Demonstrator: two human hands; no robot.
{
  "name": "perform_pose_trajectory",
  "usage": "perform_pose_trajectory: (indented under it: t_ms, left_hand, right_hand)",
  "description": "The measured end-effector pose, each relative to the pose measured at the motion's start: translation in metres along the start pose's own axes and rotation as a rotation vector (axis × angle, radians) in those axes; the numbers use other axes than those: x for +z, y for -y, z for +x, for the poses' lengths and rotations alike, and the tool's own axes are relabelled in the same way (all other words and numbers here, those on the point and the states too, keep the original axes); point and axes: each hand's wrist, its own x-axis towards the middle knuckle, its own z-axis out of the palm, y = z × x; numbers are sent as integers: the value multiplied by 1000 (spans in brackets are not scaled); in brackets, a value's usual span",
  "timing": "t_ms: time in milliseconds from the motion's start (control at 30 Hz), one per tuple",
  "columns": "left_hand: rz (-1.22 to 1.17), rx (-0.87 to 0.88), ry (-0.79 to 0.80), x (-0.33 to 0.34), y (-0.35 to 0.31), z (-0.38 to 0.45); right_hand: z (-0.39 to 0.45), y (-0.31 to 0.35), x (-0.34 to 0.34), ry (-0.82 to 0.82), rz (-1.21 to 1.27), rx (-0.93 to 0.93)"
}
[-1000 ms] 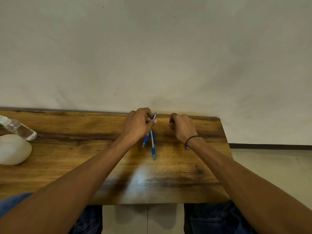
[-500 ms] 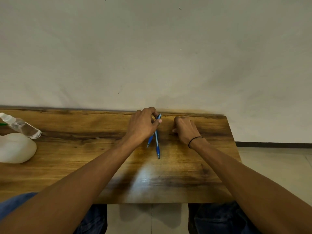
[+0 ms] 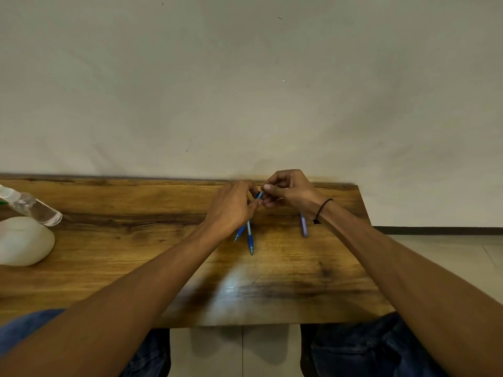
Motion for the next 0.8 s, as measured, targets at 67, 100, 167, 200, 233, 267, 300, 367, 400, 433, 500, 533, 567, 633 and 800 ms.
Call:
perform_pose_trajectory:
  t_ms: [67,100,167,200,233,267,300,367,400,433,500,533,567,633,800]
  left_hand:
    - [7,2,3,0,0,0]
    - [8,5,3,0,0,0]
    - [19,14,2,1,1,0]
    - [24,19,3,1,1,0]
    - [24,23,3,1,1,0]
    - [21,25,-1,0,1,0]
    - [19,27,-6,-1,2,1]
    - [20,24,-3,0,4,1]
    - [26,20,12,1,6,1]
    - [32,17,32,3,8,0]
    - [35,10,58,6,11,-2]
    - [28,0,57,7,12,-3]
    - [13,-18,49,7,14,-2]
    - [-17,-65,26,7,17,1]
    - [86,-134,66,9,31,3]
  right_hand:
    - [0,0,2,13,4,9]
    - [1,0,3,15,3,16]
    - [2,1,4,4,18,30]
    - [2,1,5,-7,34,38]
    - [2,0,5,-17,50,46]
    - [2,0,6,-24,62,55]
    - [1,-1,8,-31,69,61]
    - [2,-1,10,-61,100,73]
    - [3,0,10,-93,133,83]
    - [5,1,8,-127,157,89]
    - [8,1,3,-179,72,93]
    - [9,-1,1,-190,-54,100]
    - [8,-4,-1,-188,-198,114]
    - [6,-15,-4,-170,-407,169]
    - [8,-41,-10,-229,-512,364]
